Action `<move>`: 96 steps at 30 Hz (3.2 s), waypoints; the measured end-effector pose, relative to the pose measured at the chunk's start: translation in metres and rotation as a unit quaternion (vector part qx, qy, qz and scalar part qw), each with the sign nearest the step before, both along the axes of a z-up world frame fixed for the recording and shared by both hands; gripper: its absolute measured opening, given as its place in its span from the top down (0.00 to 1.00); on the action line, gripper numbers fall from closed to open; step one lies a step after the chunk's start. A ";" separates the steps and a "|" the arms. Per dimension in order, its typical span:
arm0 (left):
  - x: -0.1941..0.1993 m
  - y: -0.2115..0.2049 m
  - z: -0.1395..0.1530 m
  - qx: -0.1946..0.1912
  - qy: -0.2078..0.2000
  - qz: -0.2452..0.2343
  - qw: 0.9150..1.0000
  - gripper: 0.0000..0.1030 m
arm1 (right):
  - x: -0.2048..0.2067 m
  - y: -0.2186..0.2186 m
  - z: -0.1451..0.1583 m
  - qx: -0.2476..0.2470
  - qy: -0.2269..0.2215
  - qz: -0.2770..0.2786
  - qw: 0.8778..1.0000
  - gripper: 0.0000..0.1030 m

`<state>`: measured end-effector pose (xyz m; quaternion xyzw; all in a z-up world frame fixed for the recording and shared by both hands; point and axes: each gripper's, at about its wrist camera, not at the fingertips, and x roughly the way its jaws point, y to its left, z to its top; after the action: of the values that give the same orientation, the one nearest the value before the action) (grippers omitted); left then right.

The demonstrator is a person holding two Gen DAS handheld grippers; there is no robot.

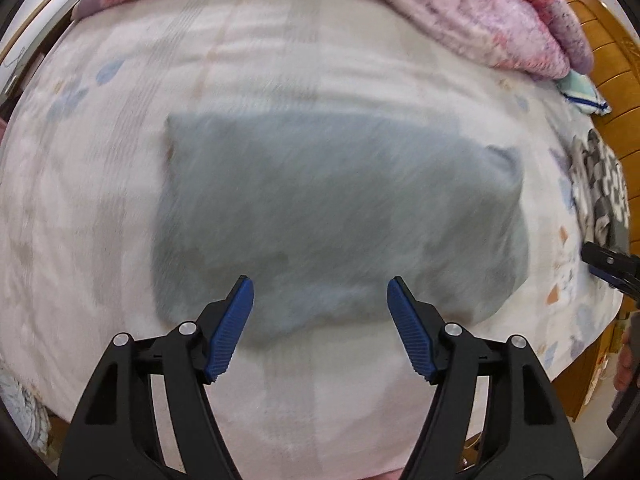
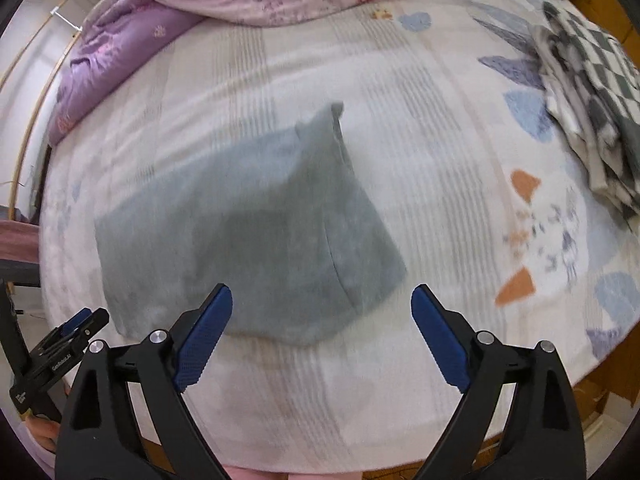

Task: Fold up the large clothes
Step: 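Open both grippers and move them to the folded hoodie's edge, then grasp the folded grey hoodie with the right gripper while the left gripper grasps it too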

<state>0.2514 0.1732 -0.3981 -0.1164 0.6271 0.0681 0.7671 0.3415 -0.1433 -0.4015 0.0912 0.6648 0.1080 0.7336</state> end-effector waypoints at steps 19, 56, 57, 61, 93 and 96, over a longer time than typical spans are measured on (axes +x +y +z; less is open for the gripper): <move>0.103 -0.036 -0.020 -0.025 0.006 0.031 0.999 0.21 | 0.157 0.005 -0.097 0.153 0.004 0.097 0.983 0.13; 0.163 -0.025 -0.039 0.016 0.054 -0.014 0.998 0.99 | 0.061 0.082 -0.080 0.034 0.080 0.112 0.990 0.79; 0.169 -0.025 -0.045 0.009 0.069 -0.017 0.997 1.00 | 0.061 0.086 -0.081 0.022 0.083 0.108 0.991 0.79; 0.184 -0.025 -0.071 -0.028 0.145 -0.029 0.989 1.00 | 0.062 0.098 -0.080 -0.015 0.089 0.109 0.990 0.77; 0.144 -0.041 -0.137 -0.007 0.301 0.018 0.954 1.00 | 0.042 0.121 -0.110 -0.018 0.121 0.101 0.987 0.59; 0.109 -0.049 -0.123 0.005 0.338 0.012 0.941 1.00 | 0.041 0.116 -0.108 -0.012 0.150 0.089 0.985 0.59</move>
<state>0.3602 0.1239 -0.5212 -0.0903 0.8476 0.1159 0.5099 0.3823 -0.0275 -0.5091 0.0380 0.7741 0.1497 0.6140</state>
